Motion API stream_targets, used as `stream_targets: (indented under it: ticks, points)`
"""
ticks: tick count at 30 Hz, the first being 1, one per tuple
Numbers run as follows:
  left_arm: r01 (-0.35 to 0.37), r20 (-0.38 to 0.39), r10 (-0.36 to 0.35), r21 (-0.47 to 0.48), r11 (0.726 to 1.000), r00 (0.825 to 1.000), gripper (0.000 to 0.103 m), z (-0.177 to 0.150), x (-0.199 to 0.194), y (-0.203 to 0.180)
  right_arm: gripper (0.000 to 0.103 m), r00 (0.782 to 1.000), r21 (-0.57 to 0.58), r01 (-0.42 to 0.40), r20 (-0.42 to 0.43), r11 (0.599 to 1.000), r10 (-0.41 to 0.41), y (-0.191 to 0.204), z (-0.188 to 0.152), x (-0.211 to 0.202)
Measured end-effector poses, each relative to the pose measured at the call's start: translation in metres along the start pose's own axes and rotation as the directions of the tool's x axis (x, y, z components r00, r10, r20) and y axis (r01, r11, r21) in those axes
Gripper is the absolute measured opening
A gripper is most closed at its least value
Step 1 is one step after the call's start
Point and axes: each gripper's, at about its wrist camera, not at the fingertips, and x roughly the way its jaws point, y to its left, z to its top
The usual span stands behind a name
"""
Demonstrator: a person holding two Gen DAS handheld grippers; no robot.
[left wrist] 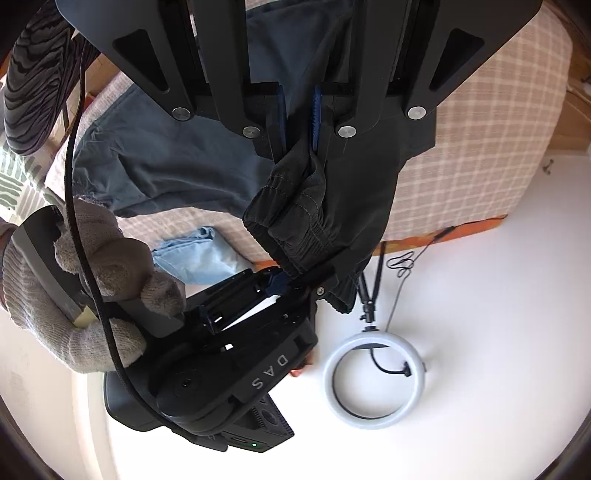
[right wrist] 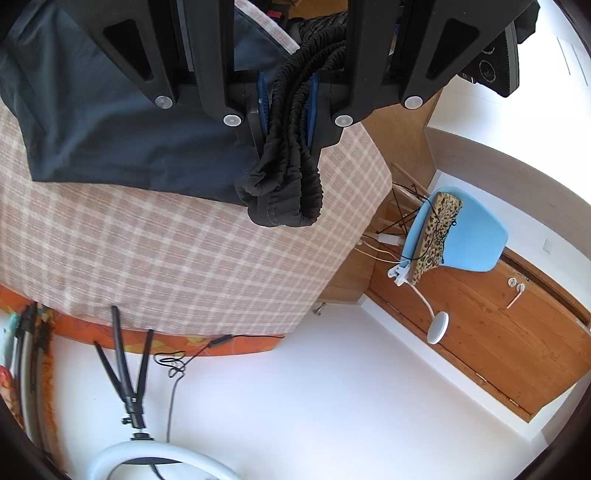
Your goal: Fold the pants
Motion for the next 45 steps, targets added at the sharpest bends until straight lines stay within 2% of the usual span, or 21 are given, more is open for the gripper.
stream_targets:
  ticks: [5,11,15,20,21,22,23,27,29,31,33,35,40,43,45]
  points:
    - [0.104,-0.033,-0.103,0.015,0.995,0.994,0.009,-0.005,0.029,-0.062,0.015,0.998,0.059,0.068,0.000,0.996,-0.068,-0.063,-0.041,-0.036]
    - [0.165,-0.078,-0.159,0.076,0.983,0.984,0.009,-0.017,0.062,-0.128,0.015,0.986,0.146,0.164,-0.012,0.976,-0.164,-0.133,-0.084,-0.065]
    - [0.201,-0.122,-0.189,0.093,0.975,0.974,0.009,-0.018,0.077,-0.155,0.015,0.980,0.170,0.200,-0.012,0.965,-0.201,-0.166,-0.103,-0.078]
    - [0.269,-0.198,-0.252,0.065,0.961,0.947,0.011,-0.022,0.091,-0.175,0.015,0.971,0.217,0.236,-0.024,0.947,-0.236,-0.205,-0.119,-0.091]
    - [0.280,-0.208,-0.260,0.070,0.958,0.943,0.021,-0.022,0.090,-0.177,0.015,0.971,0.225,0.238,-0.023,0.945,-0.239,-0.211,-0.123,-0.094]
    - [0.281,-0.218,-0.260,0.074,0.957,0.941,0.037,-0.021,0.087,-0.177,0.015,0.969,0.228,0.245,-0.022,0.942,-0.247,-0.217,-0.126,-0.097]
    - [0.283,-0.228,-0.260,0.074,0.956,0.938,0.043,-0.020,0.083,-0.177,0.015,0.966,0.231,0.254,-0.020,0.939,-0.257,-0.222,-0.130,-0.100]
    - [0.292,-0.211,-0.276,0.049,0.955,0.938,0.046,-0.018,0.061,-0.160,0.015,0.965,0.263,0.258,-0.016,0.930,-0.263,-0.243,-0.148,-0.112]
    - [0.258,-0.188,-0.246,0.040,0.965,0.951,0.050,-0.016,0.052,-0.143,0.015,0.962,0.263,0.266,-0.015,0.927,-0.272,-0.250,-0.158,-0.119]
    - [0.178,-0.169,-0.167,0.053,0.983,0.971,0.052,-0.017,0.050,-0.120,0.015,0.959,0.270,0.279,-0.018,0.922,-0.284,-0.258,-0.167,-0.127]
    - [0.097,-0.176,-0.087,0.044,0.994,0.980,0.052,-0.019,0.054,-0.093,0.015,0.954,0.282,0.291,-0.015,0.914,-0.299,-0.267,-0.175,-0.137]
    - [0.024,-0.219,-0.025,-0.008,1.000,0.975,0.052,-0.024,0.062,-0.061,0.015,0.950,0.295,0.302,-0.010,0.907,-0.313,-0.277,-0.183,-0.148]
    - [-0.100,-0.325,0.070,-0.078,0.992,0.943,0.052,-0.049,0.083,-0.005,0.015,0.928,0.342,0.359,-0.035,0.868,-0.370,-0.304,-0.204,-0.165]
    - [-0.130,-0.368,0.078,-0.118,0.984,0.927,0.052,-0.064,0.088,0.010,0.015,0.925,0.369,0.364,-0.036,0.855,-0.378,-0.315,-0.210,-0.171]
    - [-0.131,-0.374,0.068,-0.146,0.981,0.925,0.052,-0.069,0.088,0.014,0.016,0.929,0.381,0.351,-0.027,0.855,-0.369,-0.319,-0.211,-0.172]
